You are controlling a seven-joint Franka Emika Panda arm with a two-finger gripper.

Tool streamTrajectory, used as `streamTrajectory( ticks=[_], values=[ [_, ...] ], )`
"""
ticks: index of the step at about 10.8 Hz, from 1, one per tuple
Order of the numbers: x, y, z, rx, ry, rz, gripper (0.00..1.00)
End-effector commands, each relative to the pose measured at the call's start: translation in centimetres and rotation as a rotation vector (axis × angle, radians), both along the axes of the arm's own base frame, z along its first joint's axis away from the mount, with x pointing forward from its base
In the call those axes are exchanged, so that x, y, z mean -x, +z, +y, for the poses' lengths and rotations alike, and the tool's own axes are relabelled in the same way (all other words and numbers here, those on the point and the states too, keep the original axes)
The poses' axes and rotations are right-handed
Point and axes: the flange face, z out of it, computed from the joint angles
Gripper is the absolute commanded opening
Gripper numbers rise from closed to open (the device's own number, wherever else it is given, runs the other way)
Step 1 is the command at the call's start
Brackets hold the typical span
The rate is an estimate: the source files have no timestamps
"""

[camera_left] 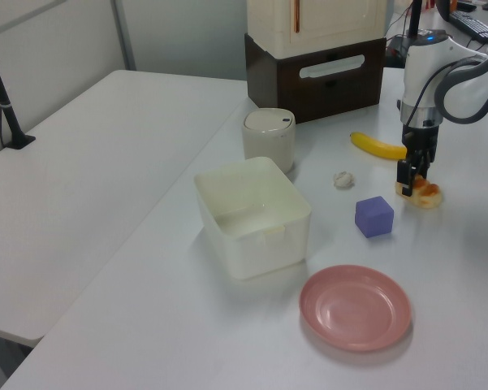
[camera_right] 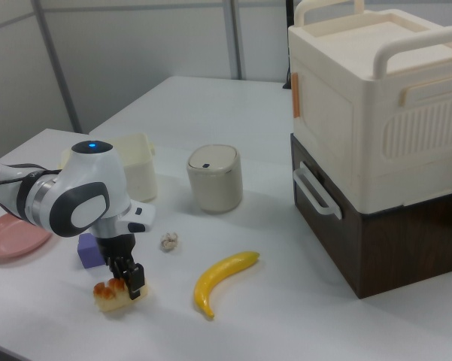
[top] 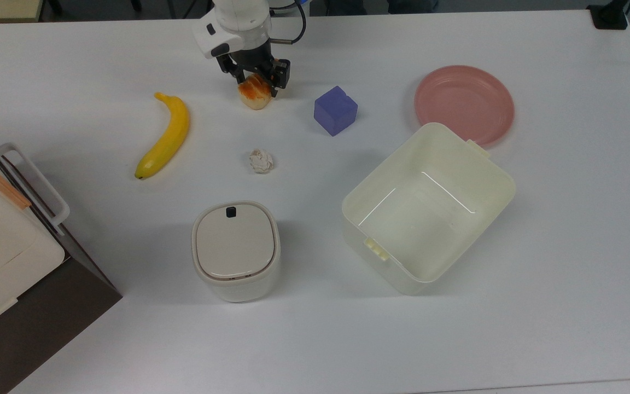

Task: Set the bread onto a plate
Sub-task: 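Lift the bread roll and carry it over the pink plate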

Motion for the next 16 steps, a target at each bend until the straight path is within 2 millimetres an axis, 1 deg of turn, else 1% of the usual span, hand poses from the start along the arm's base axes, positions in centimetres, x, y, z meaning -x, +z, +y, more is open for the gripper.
streamTrajectory(
  ticks=[1,2,3,4,5,6,7,8,9,10,11,12,13,15,16],
  values=[
    [0.2,0.9,1.1,0.016,0.022,-0.026,0.47],
    [0.0,1.9,1.5,0.016,0.034,-0.019,0.44],
    [0.1,3.0,2.3,0.015,0.057,0.010,0.43],
    [0.3,4.4,4.0,0.016,0.096,0.048,0.44],
    [0.3,5.7,6.3,0.023,0.138,0.084,0.43],
    [0.6,6.7,9.2,0.032,0.189,0.125,0.44],
    [0.6,7.8,12.1,0.035,0.218,0.129,0.44],
    [0.3,9.3,15.0,0.001,0.199,0.106,0.44],
    [0.3,10.2,18.7,-0.034,0.232,0.105,0.45],
    [0.4,10.6,22.3,-0.067,0.231,0.093,0.45],
    [0.1,11.2,25.6,-0.082,0.216,0.060,0.47],
    [-0.5,11.6,29.0,-0.109,0.202,0.013,0.48],
    [-1.3,11.5,32.1,-0.133,0.191,-0.025,0.51],
    [-2.7,9.5,35.3,-0.093,0.185,-0.056,0.51],
    [-3.8,8.1,35.8,-0.065,0.168,-0.057,0.54]
  ],
)
